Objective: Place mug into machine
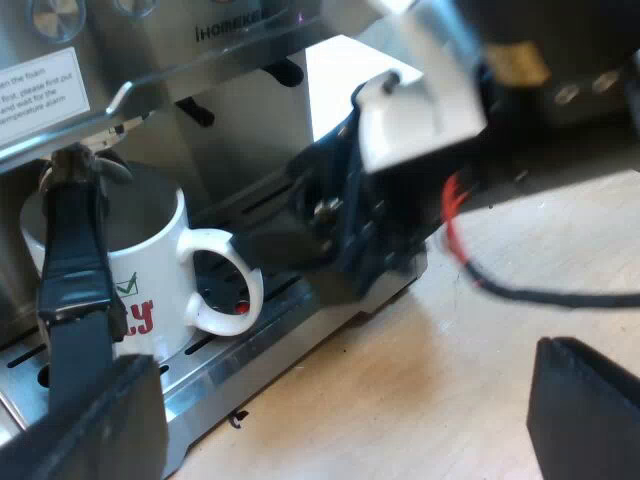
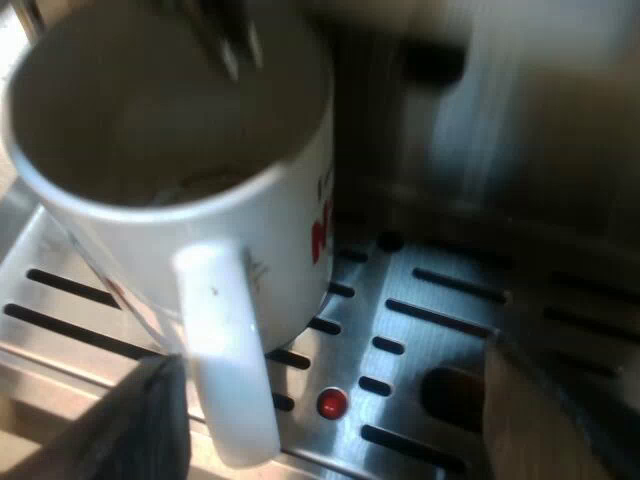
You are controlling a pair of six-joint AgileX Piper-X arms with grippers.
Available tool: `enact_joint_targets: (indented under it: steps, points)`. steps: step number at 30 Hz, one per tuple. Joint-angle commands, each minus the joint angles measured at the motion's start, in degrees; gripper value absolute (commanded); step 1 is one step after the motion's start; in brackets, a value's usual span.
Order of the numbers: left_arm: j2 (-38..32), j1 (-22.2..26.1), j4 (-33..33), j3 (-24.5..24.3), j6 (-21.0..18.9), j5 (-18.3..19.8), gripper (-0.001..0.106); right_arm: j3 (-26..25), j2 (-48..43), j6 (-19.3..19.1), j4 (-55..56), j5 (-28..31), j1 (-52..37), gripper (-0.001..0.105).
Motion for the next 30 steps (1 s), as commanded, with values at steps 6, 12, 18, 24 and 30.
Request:
enact_joint_targets:
  steps: [6,12,18,24,30]
  points:
    - [-4.7,0.0,-0.7,-0.6,-0.1,0.4,0.081,0.0,-5.4,-0.6,5.2,0.9,3.3,0.063]
    - [-8.8,0.0,0.9,-0.6,-0.3,0.5,0.081,0.0,-7.7,0.3,7.3,4.0,8.6,0.063]
    - [-14.1,0.0,7.3,-0.6,-0.3,0.5,0.081,0.0,-10.4,0.6,9.5,7.0,12.9,0.063]
    - [-19.8,0.0,12.0,-1.6,-0.3,0.5,0.081,0.0,-14.3,2.4,13.0,8.7,16.2,0.063]
    - [-23.6,0.0,14.1,-3.3,-0.3,0.5,0.081,0.0,-17.6,2.8,14.0,13.8,19.8,0.063]
